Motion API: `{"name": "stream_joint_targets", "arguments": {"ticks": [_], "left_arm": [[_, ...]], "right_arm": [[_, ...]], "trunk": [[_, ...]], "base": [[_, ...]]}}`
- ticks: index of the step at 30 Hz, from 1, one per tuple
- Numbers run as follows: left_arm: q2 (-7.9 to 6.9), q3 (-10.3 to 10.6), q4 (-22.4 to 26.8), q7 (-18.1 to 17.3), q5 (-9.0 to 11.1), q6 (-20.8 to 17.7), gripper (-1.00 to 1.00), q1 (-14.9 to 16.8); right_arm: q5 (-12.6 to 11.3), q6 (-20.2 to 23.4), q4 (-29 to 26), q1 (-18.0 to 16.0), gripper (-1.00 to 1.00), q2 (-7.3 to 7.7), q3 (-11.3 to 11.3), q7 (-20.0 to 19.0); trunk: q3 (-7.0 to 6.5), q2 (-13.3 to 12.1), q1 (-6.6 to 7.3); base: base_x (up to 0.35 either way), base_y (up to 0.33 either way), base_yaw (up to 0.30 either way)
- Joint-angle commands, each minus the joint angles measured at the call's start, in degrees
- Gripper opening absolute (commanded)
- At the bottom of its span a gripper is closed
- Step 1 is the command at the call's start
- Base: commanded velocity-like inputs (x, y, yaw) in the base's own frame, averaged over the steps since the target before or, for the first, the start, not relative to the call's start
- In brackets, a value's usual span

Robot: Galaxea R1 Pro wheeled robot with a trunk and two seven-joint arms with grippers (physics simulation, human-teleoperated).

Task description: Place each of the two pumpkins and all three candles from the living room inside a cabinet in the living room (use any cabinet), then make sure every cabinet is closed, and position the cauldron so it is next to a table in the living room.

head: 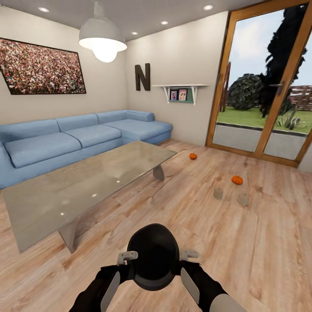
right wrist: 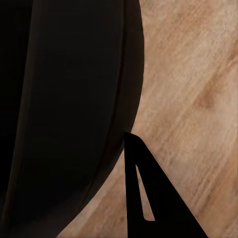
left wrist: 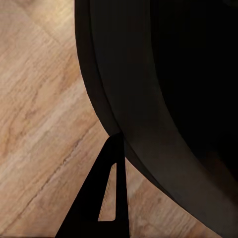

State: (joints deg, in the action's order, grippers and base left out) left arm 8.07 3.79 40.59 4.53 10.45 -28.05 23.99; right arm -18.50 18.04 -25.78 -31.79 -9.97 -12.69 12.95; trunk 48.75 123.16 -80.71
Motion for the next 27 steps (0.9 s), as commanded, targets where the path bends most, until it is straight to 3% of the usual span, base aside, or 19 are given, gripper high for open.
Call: {"name": "stream_joint_targets", "arguments": {"ticks": [1, 27], "left_arm": [[0.02, 0.3, 0.0, 0.5, 0.4, -0.2, -1.0, 0.0], [0.02, 0.3, 0.0, 0.5, 0.4, -0.2, -1.0, 0.1]], "right_arm": [[-1.5, 0.1, -1.9, 0.0, -1.0, -0.03, -1.0, -0.8], [-1.5, 0.1, -1.9, 0.0, -1.0, -0.03, -1.0, -0.8]], "trunk": [[0.05, 0.0, 0.01], [0.05, 0.0, 0.01]], "base": [[0.0, 0.0, 0.29], [0.0, 0.0, 0.291]]}}
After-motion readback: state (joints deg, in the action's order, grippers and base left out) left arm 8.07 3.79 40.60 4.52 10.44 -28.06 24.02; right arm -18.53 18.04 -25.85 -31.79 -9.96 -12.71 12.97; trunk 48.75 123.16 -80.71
